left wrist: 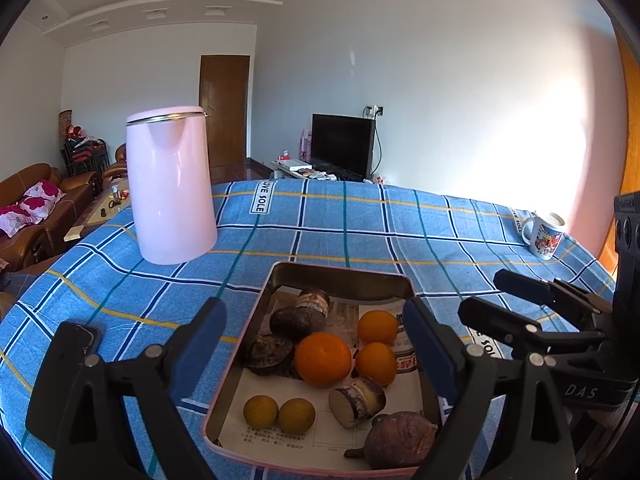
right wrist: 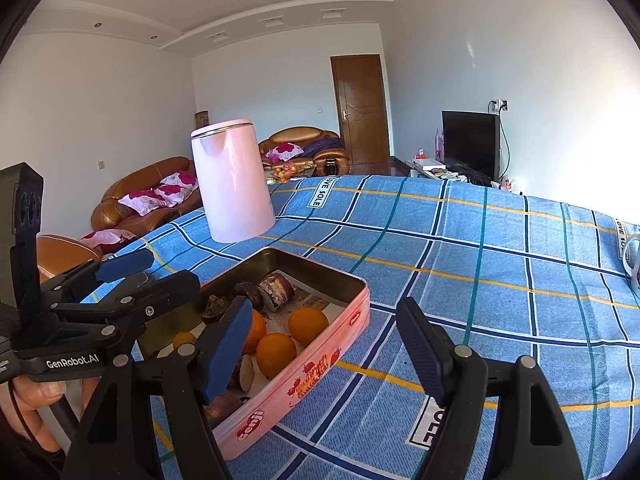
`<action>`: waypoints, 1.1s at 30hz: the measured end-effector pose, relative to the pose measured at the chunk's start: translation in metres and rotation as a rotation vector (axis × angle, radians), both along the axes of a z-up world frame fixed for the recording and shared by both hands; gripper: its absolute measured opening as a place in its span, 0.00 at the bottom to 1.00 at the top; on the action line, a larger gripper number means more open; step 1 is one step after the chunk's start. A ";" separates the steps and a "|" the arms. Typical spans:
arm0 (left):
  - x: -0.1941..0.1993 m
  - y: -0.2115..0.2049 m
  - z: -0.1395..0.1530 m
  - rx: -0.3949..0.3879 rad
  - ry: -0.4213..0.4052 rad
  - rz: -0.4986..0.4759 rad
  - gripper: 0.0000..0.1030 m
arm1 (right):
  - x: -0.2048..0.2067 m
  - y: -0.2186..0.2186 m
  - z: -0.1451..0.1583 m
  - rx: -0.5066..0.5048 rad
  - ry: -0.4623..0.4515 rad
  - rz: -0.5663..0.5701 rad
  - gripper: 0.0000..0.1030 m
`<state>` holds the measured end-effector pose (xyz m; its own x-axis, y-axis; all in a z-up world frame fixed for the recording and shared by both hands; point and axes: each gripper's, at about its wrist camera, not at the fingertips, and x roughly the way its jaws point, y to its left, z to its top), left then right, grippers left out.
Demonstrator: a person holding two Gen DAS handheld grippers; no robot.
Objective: Organize fruits
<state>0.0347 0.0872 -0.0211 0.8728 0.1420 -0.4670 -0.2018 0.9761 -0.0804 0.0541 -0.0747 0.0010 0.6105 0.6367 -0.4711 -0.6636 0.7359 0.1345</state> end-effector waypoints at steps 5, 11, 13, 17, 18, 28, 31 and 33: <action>-0.001 0.000 0.001 0.003 -0.004 -0.001 0.89 | 0.000 -0.003 0.000 0.003 0.002 -0.006 0.73; 0.000 0.000 0.001 0.002 -0.003 0.001 0.90 | 0.000 -0.002 0.001 0.003 -0.002 -0.007 0.73; 0.000 -0.001 0.001 0.003 -0.003 0.001 0.90 | 0.000 -0.003 0.000 0.003 -0.002 -0.008 0.73; 0.000 0.000 0.001 0.002 -0.003 0.000 0.90 | 0.000 -0.003 0.000 0.004 -0.001 -0.010 0.73; 0.000 0.000 0.001 0.003 -0.003 0.001 0.90 | 0.000 -0.004 0.000 0.005 -0.001 -0.011 0.73; -0.001 -0.003 0.004 0.021 -0.011 0.011 0.98 | -0.001 -0.010 0.001 0.009 -0.008 -0.021 0.73; -0.002 -0.004 0.007 0.023 -0.023 0.010 0.98 | -0.002 -0.014 0.003 0.014 -0.013 -0.026 0.73; -0.003 -0.004 0.009 0.023 -0.028 0.011 0.99 | -0.002 -0.016 0.004 0.018 -0.016 -0.031 0.73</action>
